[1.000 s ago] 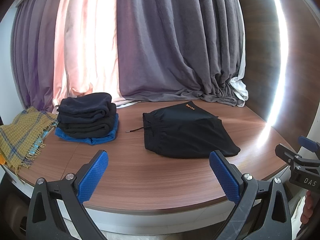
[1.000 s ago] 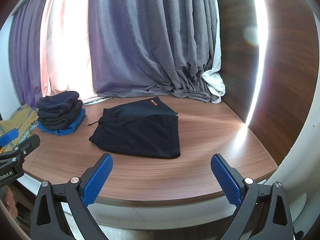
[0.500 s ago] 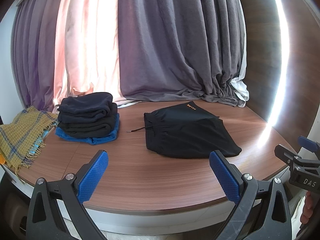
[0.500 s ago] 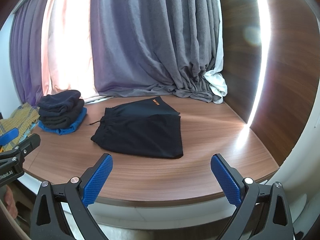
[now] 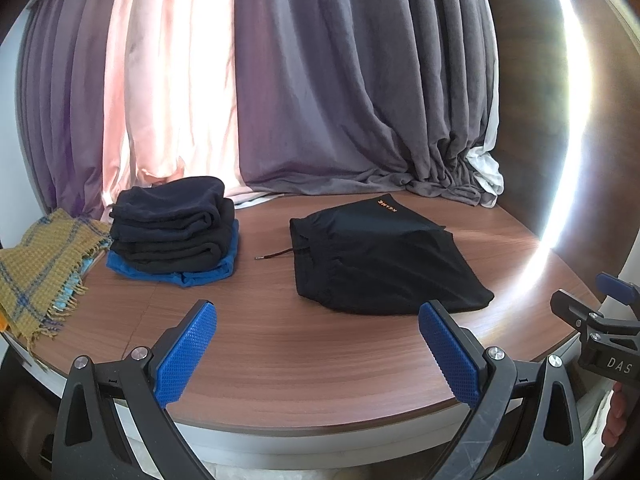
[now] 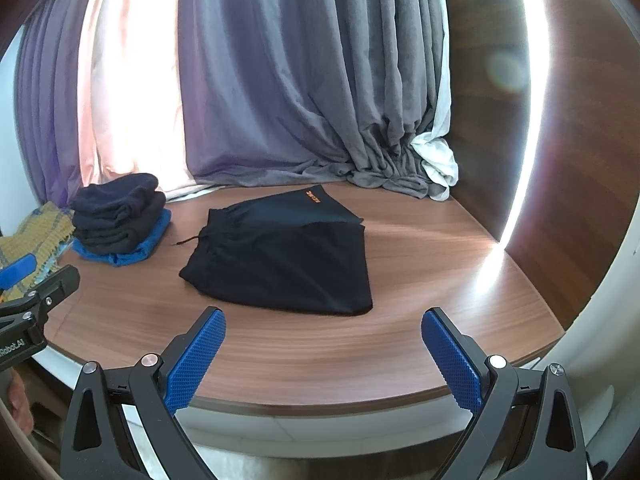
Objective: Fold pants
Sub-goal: 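Move the right tool toward the waistband edge of the black shorts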
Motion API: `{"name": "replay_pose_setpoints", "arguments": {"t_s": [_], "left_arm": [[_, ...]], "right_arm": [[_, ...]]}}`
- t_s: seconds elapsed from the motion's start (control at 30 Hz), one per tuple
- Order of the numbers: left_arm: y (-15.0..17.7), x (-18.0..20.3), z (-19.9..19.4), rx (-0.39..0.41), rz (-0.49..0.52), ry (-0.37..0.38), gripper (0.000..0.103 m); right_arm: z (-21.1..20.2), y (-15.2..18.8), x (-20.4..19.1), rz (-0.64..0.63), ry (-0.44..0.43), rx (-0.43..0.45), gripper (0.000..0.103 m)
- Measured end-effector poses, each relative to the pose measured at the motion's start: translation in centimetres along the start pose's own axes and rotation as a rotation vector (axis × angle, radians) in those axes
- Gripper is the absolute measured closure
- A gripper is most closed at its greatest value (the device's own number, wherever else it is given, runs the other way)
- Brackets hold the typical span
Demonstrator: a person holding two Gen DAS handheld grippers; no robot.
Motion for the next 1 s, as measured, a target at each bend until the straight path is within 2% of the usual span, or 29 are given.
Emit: {"name": "replay_pose_setpoints", "arguments": {"t_s": [0.47,0.8,1.0], "left_arm": [[-2.1,-1.5,7.7,-0.100,0.056,0.007,0.002],[-3.7,-1.2,15.6,-0.221,0.103,0.039,0.007],[-3.9,-1.3,20.1,-0.298,0.117,0.061,0.014]], "right_arm": [[6.1,-1.3,0.1,0.063,0.061,-0.084,0.003],[12.8,-2.6,0.2,0.109,0.093,-0.193,0.003],[16.6,-3.0,0.5,0.139,0.117,-0.246,0.003]]}}
Point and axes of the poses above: each gripper's, at about its wrist camera, not at the fingertips, and z roughly the way its jaws point, x to its right, y to its underside, the point moved 3 cm from there along z, roughly the way its jaws point, and after that the axes turned 8 degrees about -x, right-handed, at the moved point
